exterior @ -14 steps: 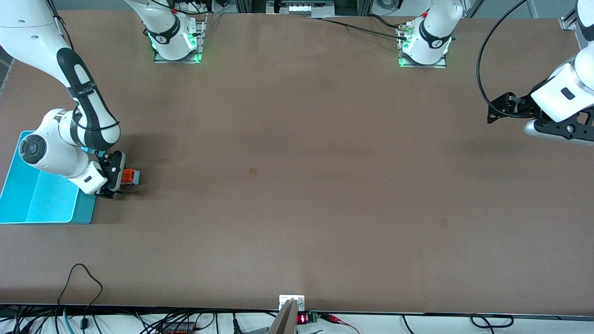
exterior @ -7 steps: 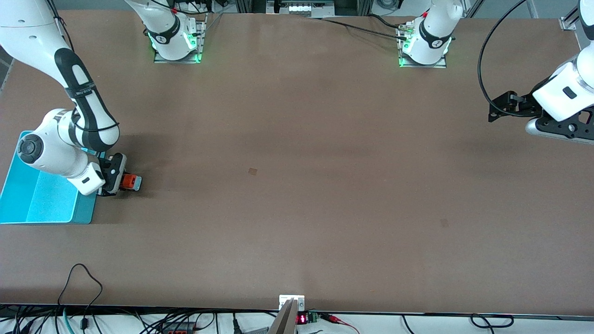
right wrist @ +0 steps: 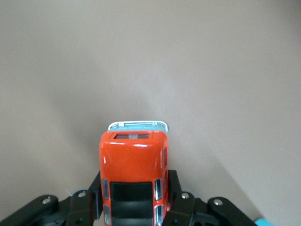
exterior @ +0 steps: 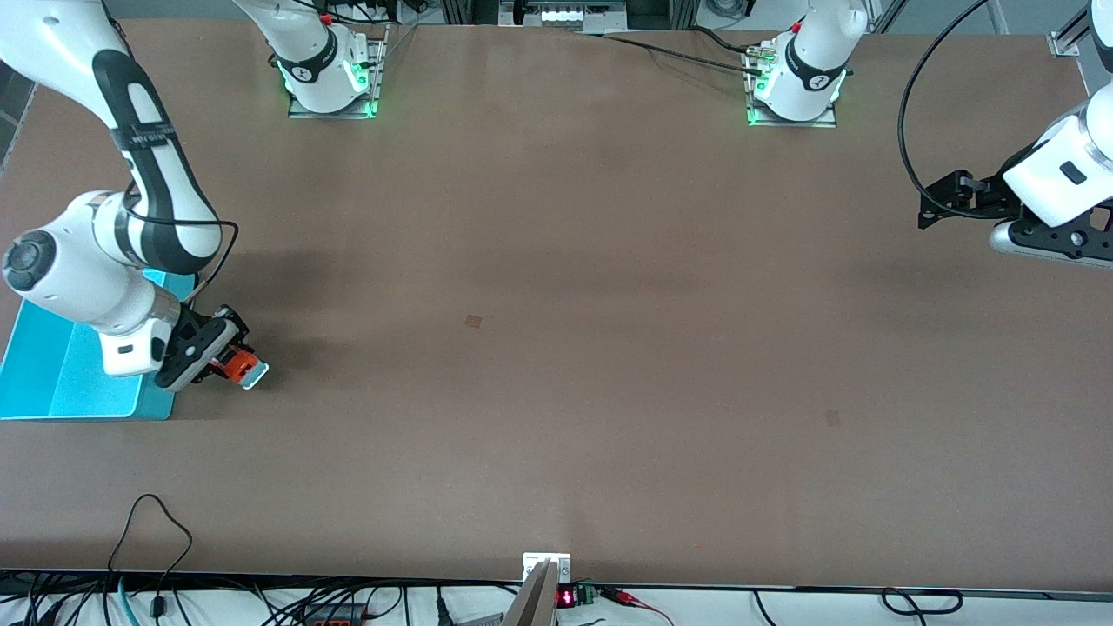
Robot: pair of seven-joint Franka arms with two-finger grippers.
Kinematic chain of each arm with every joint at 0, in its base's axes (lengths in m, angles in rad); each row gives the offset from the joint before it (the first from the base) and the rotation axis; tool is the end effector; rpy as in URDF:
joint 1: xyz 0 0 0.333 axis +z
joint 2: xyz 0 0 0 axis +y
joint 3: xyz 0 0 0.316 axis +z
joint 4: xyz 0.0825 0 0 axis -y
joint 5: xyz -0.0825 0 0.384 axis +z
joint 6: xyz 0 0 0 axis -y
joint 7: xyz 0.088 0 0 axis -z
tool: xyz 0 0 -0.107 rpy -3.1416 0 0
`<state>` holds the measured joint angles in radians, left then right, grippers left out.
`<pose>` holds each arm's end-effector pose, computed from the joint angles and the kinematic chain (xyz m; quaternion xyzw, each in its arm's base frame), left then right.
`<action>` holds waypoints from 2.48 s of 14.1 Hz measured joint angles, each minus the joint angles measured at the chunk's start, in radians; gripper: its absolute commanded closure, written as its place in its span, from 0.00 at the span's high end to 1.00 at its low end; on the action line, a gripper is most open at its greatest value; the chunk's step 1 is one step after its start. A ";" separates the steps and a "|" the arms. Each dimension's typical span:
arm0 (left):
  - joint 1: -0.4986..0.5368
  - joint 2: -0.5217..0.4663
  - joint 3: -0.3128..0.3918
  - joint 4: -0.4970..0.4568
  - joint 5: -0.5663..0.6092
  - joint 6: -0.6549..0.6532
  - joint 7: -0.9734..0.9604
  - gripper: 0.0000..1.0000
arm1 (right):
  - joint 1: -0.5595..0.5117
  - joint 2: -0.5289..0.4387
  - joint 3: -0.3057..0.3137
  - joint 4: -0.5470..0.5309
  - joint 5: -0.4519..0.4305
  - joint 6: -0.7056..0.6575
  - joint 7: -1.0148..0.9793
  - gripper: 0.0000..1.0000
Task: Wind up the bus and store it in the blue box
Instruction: 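Lift the bus with the right gripper over the cyan box, then lower the bus into the box and open the right gripper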
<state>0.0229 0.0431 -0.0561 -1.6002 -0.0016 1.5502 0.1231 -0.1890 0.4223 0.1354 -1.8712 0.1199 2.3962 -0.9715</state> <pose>0.5624 -0.0182 0.5849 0.9959 -0.0780 -0.0464 0.0041 0.6448 -0.0394 0.3003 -0.9138 -0.3967 -0.0799 0.0356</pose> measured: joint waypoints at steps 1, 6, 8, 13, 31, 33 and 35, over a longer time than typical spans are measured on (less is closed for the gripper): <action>0.000 0.000 0.000 0.000 0.000 -0.001 0.000 1.00 | -0.001 -0.010 -0.010 0.014 0.007 -0.030 0.057 0.00; 0.001 0.000 0.002 0.001 0.000 -0.014 0.000 1.00 | -0.004 -0.019 -0.097 0.078 0.011 -0.144 0.240 0.00; 0.002 0.000 0.002 0.001 0.000 -0.017 0.000 1.00 | -0.004 -0.021 -0.126 0.087 0.011 -0.151 0.269 0.00; 0.002 0.000 0.002 0.001 0.000 -0.022 0.000 1.00 | -0.004 -0.036 -0.191 0.099 -0.023 -0.155 0.286 0.00; 0.004 0.000 0.008 0.002 0.000 -0.037 0.000 1.00 | -0.082 0.074 -0.301 0.103 -0.086 -0.144 0.369 0.00; 0.004 0.000 0.007 0.002 0.000 -0.037 0.000 1.00 | -0.086 0.088 -0.313 0.103 -0.086 -0.144 0.384 0.00; 0.003 0.000 0.004 0.002 0.000 -0.037 0.000 1.00 | -0.099 0.103 -0.319 0.103 -0.086 -0.144 0.386 0.00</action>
<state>0.0261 0.0431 -0.0522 -1.5984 -0.0016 1.5132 0.1231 -0.2878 0.5257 -0.1838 -1.7686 0.0336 2.2522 -0.5854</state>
